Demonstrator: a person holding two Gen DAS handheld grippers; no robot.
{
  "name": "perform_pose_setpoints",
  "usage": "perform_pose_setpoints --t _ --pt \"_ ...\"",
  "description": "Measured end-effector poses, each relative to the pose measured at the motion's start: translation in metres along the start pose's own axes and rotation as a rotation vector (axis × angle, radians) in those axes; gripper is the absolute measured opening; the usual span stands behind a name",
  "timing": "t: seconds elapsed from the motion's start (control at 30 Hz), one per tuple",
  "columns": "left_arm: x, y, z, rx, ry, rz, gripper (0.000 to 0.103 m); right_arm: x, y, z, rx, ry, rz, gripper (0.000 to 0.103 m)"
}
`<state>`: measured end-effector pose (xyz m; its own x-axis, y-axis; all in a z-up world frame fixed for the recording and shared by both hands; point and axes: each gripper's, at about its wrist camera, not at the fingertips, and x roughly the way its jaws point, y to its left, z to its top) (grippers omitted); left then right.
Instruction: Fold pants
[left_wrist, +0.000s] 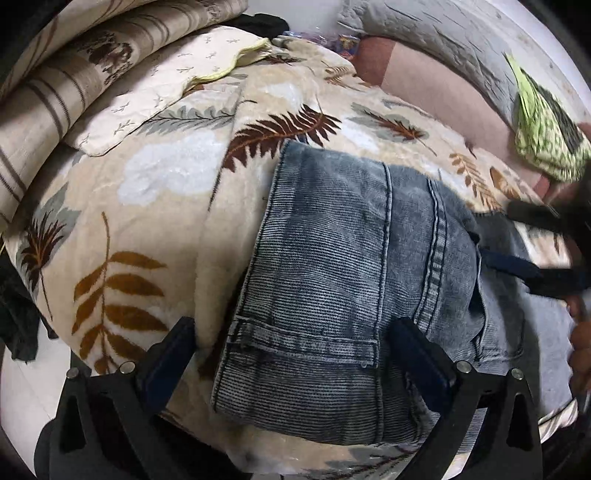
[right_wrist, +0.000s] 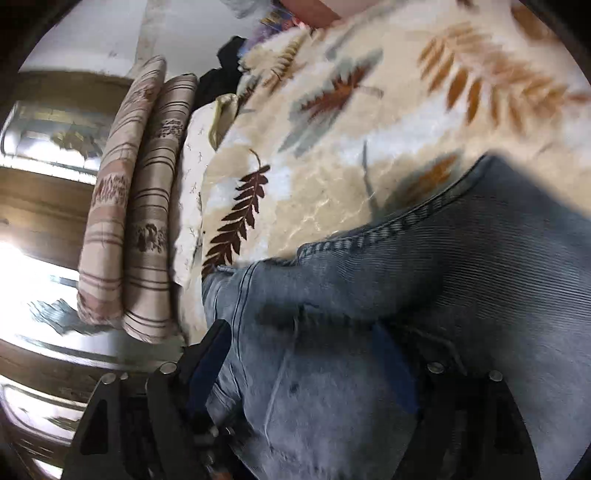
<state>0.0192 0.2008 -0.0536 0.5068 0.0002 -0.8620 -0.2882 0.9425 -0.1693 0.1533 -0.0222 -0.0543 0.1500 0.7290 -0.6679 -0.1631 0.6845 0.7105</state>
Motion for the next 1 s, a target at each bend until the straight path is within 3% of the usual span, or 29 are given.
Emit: perform_pose_setpoints --t 0.07,0.2,0.37,0.5,0.63,0.7,1.0 --pt "-0.013 -0.005 0.003 -0.014 -0.057 -0.009 0.103 -0.032 0.001 -0.015 -0.033 -0.054 -0.013 0.081" --pt "-0.045 -0.044 0.006 0.049 -0.18 -0.04 0.103 -0.134 -0.04 -0.079 0.079 -0.255 0.012 0.082" --pt "-0.045 -0.127 -0.002 0.19 -0.163 -0.151 0.103 -0.218 -0.125 -0.175 0.364 -0.464 -0.004 0.082" --pt "-0.027 -0.19 -0.017 0.273 -0.093 -0.224 0.103 -0.266 -0.197 -0.242 0.634 -0.633 -0.001 0.082" --pt "-0.017 -0.235 -0.029 0.334 -0.056 -0.22 0.103 -0.302 -0.239 -0.266 0.784 -0.755 -0.018 0.082" --pt "-0.015 -0.246 -0.033 0.338 -0.037 -0.222 0.103 -0.311 -0.257 -0.268 0.828 -0.788 0.04 0.082" --pt "-0.003 -0.289 -0.053 0.407 0.019 -0.202 0.103 -0.329 -0.276 -0.262 0.838 -0.834 0.057 0.079"
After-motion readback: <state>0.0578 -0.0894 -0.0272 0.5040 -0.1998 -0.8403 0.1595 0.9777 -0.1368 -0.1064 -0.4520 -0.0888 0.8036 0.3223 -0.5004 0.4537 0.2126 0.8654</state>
